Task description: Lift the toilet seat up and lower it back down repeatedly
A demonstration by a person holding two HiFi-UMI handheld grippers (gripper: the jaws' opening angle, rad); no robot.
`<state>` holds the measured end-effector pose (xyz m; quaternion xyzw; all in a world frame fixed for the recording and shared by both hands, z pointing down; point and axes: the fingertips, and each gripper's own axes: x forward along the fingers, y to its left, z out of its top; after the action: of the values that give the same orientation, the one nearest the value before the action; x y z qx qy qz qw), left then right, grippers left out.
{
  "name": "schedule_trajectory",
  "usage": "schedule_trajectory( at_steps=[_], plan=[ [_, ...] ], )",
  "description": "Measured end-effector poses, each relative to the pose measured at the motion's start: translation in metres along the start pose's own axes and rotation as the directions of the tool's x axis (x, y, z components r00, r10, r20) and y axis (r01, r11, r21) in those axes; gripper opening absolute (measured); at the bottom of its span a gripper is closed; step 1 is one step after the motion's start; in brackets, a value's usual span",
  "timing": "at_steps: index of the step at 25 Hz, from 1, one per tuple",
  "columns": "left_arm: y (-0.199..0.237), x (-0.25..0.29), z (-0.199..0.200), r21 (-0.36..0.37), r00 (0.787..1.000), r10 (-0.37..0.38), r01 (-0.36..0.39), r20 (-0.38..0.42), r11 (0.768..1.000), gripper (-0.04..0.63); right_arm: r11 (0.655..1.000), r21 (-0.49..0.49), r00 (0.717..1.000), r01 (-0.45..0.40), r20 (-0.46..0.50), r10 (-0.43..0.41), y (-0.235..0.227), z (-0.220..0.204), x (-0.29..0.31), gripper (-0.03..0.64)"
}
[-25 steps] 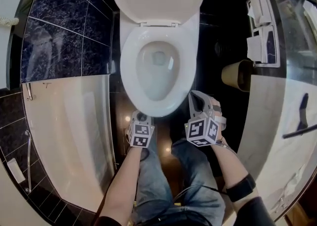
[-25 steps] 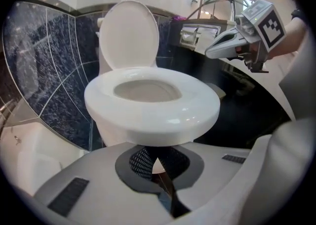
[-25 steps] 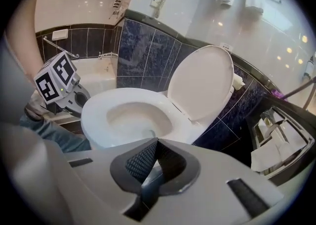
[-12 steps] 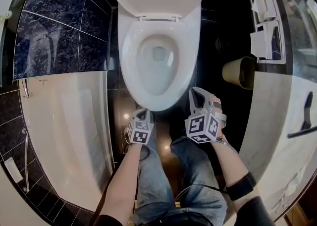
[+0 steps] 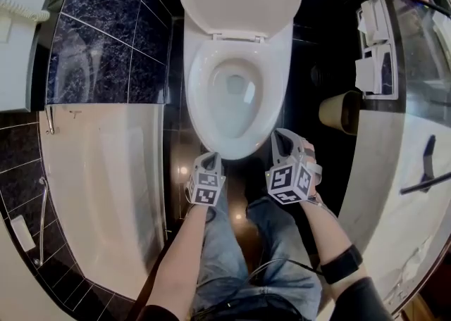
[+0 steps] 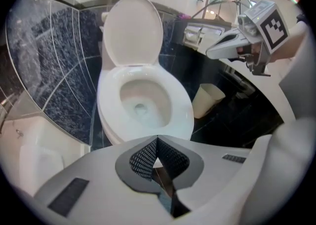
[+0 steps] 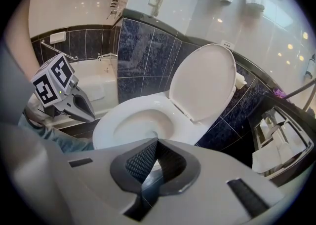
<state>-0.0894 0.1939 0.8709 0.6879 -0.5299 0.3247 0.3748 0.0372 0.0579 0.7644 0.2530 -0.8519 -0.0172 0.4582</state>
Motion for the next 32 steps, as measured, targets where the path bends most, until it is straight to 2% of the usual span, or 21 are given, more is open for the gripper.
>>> schedule_trajectory(
  at_steps=[5, 10, 14, 22, 28, 32],
  plan=[
    [0.01, -0.097, 0.104, 0.002, 0.985, 0.056, -0.058, 0.163, 0.998, -0.003, 0.998, 0.067, 0.997, 0.004, 0.081, -0.009, -0.025, 0.067, -0.058, 0.023],
    [-0.001, -0.222, 0.209, 0.008, 0.939, 0.08, -0.088, 0.335, 0.996, -0.003, 0.982, 0.189, 0.983, 0.0, 0.181, -0.034, -0.066, 0.144, -0.149, 0.023],
    [-0.016, -0.305, 0.272, 0.043, 0.901, 0.072, -0.1, 0.428, 0.994, -0.003, 0.969, 0.245, 0.962, 0.012, 0.262, -0.078, -0.097, 0.196, -0.217, 0.023],
    [-0.031, -0.417, 0.337, 0.048, 0.839, 0.068, -0.111, 0.54, 0.993, -0.003, 0.949, 0.313, 0.935, -0.02, 0.343, -0.094, -0.116, 0.244, -0.307, 0.023],
    [-0.036, -0.454, 0.365, 0.065, 0.806, 0.063, -0.125, 0.589, 0.99, -0.003, 0.95, 0.311, 0.924, -0.005, 0.365, -0.115, -0.127, 0.249, -0.338, 0.023],
    [-0.043, -0.469, 0.369, 0.068, 0.789, 0.058, -0.126, 0.612, 0.99, -0.003, 0.947, 0.322, 0.921, 0.014, 0.364, -0.137, -0.131, 0.245, -0.352, 0.023]
  ],
)
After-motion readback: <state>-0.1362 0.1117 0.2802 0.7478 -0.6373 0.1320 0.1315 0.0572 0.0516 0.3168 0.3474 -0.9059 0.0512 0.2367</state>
